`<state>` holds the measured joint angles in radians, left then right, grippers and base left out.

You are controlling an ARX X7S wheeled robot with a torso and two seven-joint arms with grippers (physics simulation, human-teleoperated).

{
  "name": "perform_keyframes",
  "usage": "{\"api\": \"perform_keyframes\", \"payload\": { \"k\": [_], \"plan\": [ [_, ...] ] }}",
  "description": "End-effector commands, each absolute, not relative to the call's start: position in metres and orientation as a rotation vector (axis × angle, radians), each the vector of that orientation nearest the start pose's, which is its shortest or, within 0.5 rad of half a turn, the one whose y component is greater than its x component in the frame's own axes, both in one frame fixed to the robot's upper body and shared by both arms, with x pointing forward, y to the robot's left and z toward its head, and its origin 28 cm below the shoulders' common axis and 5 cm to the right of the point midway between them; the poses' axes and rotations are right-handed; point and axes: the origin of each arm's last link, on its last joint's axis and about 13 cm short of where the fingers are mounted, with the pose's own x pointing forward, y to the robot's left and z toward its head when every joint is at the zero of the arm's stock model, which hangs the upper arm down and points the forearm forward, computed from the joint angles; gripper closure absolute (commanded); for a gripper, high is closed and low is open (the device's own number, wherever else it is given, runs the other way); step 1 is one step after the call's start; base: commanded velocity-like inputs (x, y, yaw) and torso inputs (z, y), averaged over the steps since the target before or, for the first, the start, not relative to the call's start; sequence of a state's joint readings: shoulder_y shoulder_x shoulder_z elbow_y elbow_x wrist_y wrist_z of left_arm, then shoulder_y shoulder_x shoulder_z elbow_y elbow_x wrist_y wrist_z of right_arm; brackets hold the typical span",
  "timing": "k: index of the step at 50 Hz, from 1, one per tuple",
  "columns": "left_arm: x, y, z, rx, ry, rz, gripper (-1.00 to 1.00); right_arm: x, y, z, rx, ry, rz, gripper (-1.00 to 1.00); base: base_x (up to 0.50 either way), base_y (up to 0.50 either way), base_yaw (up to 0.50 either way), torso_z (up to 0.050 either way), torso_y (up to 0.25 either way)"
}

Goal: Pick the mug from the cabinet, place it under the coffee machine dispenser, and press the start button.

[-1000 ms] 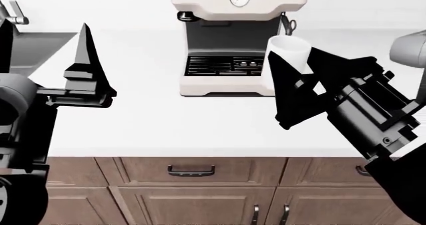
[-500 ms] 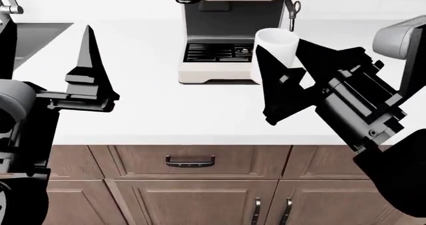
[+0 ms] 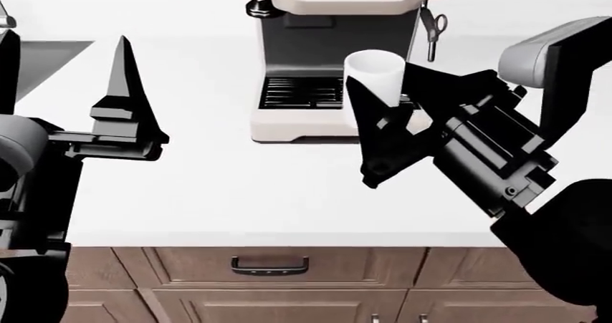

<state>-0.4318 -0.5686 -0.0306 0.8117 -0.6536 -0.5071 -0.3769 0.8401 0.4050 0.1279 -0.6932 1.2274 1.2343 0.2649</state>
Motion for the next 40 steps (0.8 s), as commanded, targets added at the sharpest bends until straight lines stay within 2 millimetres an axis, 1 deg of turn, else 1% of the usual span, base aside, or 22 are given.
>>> {"api": "perform_keyframes", "payload": {
  "k": [1,19,27,40],
  "plan": [
    [0.2086,0.2536,0.2404,0.022,-0.617,-0.055,-1.00,0.2268,-0.1151,0.2699,0.027,-0.201,0.595,1.00,0.33,0.00,0.00,0.000,0.000],
    [0.2085,0.2539,0.2414,0.023,-0.621,-0.056,-1.00,0.2221,-0.1168,0.2675,0.029,-0.188,0.595,1.00,0.33,0.00,0.00,0.000,0.000],
    [0.2073,0.2538,0.2418,0.023,-0.623,-0.056,-1.00,0.2189,-0.1174,0.2669,0.024,-0.180,0.599,1.00,0.23,0.00,0.00,0.000,0.002],
    [0.2057,0.2543,0.2416,0.021,-0.625,-0.052,-1.00,0.2200,-0.1150,0.2644,0.009,-0.154,0.592,1.00,0.01,0.00,0.00,0.000,0.000]
  ]
}}
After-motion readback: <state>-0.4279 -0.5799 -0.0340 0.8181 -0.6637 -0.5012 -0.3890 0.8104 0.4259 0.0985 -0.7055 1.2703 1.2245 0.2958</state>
